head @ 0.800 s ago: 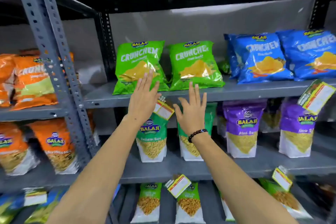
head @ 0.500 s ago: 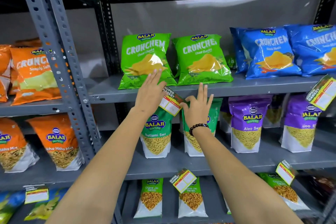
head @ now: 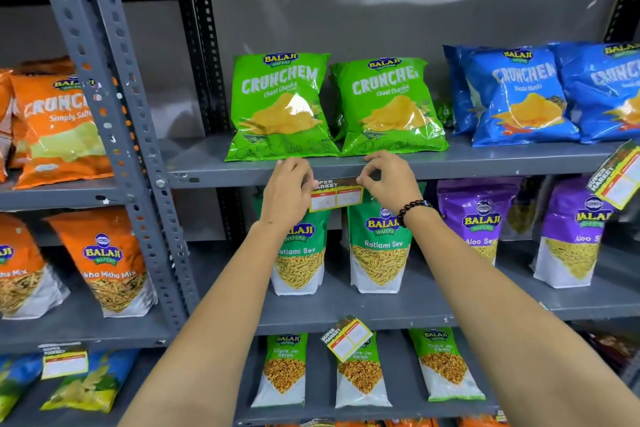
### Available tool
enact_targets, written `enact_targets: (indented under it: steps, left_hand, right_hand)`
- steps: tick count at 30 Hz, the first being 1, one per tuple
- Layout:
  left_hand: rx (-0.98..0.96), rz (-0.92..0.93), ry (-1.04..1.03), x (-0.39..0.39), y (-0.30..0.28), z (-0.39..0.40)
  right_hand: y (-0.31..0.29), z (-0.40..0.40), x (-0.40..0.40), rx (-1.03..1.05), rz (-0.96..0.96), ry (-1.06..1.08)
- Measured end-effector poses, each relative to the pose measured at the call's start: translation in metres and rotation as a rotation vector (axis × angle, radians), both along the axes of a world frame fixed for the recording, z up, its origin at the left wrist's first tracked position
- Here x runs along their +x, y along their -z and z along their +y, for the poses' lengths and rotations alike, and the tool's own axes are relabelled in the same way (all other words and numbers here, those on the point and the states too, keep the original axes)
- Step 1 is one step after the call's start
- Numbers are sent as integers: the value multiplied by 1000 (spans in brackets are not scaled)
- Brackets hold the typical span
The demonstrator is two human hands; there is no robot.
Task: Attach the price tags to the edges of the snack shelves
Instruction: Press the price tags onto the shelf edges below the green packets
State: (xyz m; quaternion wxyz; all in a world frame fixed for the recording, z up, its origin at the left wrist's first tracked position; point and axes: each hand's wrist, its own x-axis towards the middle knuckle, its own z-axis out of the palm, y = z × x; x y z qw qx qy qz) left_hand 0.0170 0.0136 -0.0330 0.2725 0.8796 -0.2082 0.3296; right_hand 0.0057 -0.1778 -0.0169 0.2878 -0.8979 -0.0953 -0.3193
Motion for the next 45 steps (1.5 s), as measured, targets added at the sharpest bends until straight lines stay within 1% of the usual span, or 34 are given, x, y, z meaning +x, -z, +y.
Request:
enact_targets:
  steps: [4,6,12,16,24,26,28,30,32,34,35,36,38,40,42,45]
  left_hand:
    - [-27,-37,-147,2,-4,-10]
    - [-24,-41,-188,3,-9,-12]
    - [-24,-38,-257,4,-17,-16]
    - [-29,15,-250,8,-21,-18]
    - [36,18,-326,18,-26,-28]
    - [37,19,-334,16,-26,-30]
    - [34,-16,-331,11,-19,-30]
    - [21,-116,-315,4,-5,-25]
    - [15,-216,-303,-6,19,-18]
    - [36,-260,-290,-16,54,-14]
    - [54,-249,-287,-22,74,-13]
    - [79,-208,-287,-27,95,-13]
    - [128,-52,-281,-36,137,-11]
    - [170,95,-260,-42,177,-10]
    - [263,194,-257,-44,212,-9]
    - [313,361,-229,-40,253,-9]
  right_hand:
    - [-9,-3,4,70,30,-3]
    - [-12,-2,6,99,45,3]
    - [-18,3,10,136,45,53]
    - [-18,5,12,172,62,52]
    - [-10,17,21,77,-2,166]
    - [-6,17,20,35,-39,176]
    - [3,17,14,2,-107,159]
    - [20,16,3,-28,-202,126]
    - [47,15,-8,-76,-293,135]
    - [82,14,-18,-114,-342,160]
    - [100,15,-22,-127,-334,169]
    - [118,15,-25,-144,-306,175]
    - [154,15,-29,-212,-194,159]
    - [187,15,-32,-339,-47,116]
    - [213,14,-31,-489,78,96]
    - [240,13,-25,-634,211,43]
